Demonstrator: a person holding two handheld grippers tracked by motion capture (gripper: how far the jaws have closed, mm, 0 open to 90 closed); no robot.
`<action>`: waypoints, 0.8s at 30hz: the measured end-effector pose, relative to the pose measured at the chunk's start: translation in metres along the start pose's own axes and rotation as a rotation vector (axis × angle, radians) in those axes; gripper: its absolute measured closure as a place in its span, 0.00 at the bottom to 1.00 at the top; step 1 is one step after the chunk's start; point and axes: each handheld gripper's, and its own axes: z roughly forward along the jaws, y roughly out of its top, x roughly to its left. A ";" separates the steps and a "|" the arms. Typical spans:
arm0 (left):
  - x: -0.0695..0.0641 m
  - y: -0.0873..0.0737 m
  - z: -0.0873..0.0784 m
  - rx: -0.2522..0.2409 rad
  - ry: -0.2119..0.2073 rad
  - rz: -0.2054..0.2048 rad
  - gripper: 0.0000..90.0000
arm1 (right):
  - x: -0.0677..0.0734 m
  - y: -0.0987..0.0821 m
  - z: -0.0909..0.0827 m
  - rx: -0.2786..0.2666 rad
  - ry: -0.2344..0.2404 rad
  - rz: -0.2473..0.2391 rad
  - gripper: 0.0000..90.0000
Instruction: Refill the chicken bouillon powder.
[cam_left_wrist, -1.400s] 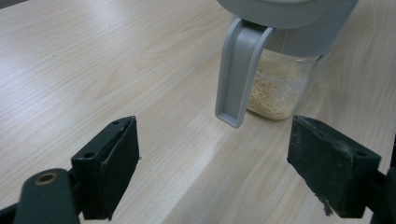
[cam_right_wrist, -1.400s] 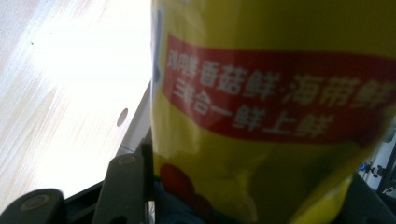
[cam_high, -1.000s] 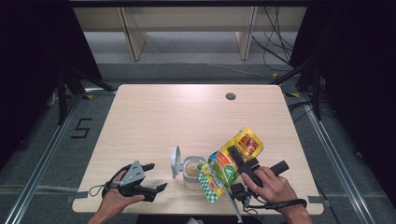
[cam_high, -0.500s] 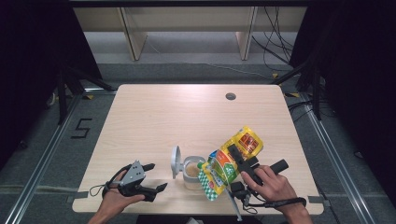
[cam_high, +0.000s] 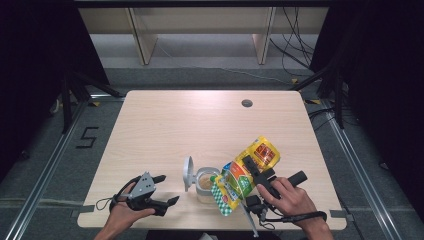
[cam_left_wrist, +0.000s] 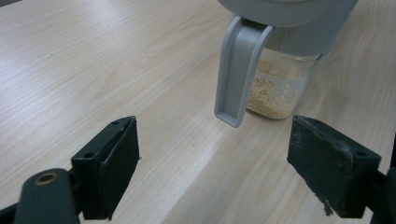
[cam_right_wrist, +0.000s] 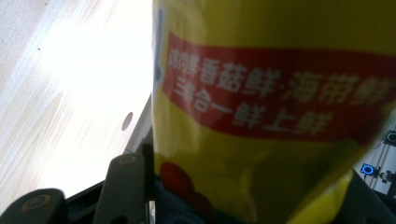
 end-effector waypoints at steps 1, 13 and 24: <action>0.000 0.000 0.000 0.002 0.001 -0.001 0.18 | 0.000 0.000 0.000 0.000 0.002 0.003 0.57; -0.001 -0.001 -0.001 -0.005 0.010 -0.020 0.18 | -0.001 -0.002 -0.003 0.008 -0.002 0.010 0.57; 0.000 0.000 -0.001 -0.006 -0.002 -0.003 0.18 | -0.001 -0.003 -0.001 0.002 -0.001 -0.010 0.57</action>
